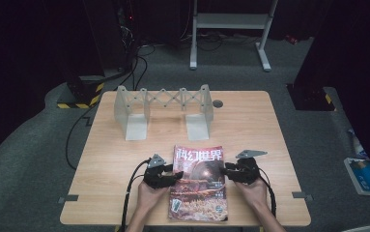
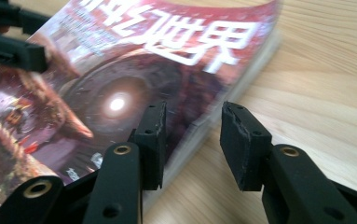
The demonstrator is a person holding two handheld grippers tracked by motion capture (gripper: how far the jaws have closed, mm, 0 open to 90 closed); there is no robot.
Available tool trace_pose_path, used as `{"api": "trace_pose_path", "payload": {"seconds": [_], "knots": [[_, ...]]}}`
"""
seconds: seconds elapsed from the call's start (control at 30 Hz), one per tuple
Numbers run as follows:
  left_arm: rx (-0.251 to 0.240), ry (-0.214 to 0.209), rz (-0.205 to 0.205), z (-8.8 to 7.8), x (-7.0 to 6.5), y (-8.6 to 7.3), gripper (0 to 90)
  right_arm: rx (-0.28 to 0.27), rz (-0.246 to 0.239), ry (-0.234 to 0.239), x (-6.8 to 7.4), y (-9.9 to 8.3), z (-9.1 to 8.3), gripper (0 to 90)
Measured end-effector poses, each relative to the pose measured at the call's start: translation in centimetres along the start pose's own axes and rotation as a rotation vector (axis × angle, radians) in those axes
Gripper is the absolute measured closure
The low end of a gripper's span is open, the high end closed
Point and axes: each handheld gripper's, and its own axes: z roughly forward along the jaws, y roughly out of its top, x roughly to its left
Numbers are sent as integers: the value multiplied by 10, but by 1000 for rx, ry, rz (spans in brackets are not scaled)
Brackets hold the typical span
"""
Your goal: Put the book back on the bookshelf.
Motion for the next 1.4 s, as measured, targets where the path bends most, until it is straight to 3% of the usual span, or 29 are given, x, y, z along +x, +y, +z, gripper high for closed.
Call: {"api": "trace_pose_path", "payload": {"seconds": [0.03, 0.07, 0.1, 0.13, 0.17, 0.23, 0.53, 0.87, 1.17, 1.4], "knots": [[0, -2, -1, 0, 0, 0, 449, -15, 41, -17, -6, -4, -5, 674], [0, -2, -1, 0, 0, 0, 449, -15, 41, -17, -6, -4, -5, 674], [2, -3, 0, 0, 1, 0, 449, -1, 37, -78, -8, -6, -6, 718], [2, -3, 0, 0, 1, 0, 449, -1, 37, -78, -8, -6, -6, 718], [1, -4, -2, 0, 1, 0, 449, 15, 25, -117, -9, -6, -3, 757], [1, -5, -4, 0, 1, 0, 449, 21, 14, -130, -9, -6, 0, 791], [1, -16, -21, 0, 2, 1, 442, 33, -9, -115, 4, -1, 11, 869], [-1, -29, -47, -1, 5, 1, 403, 34, -23, -88, 8, 1, 15, 893], [8, -59, -62, 0, 7, 3, 398, 54, -104, -74, 19, 9, 26, 894], [15, -70, -60, 1, 8, 4, 388, 55, -115, -54, 20, 10, 28, 893]]}}
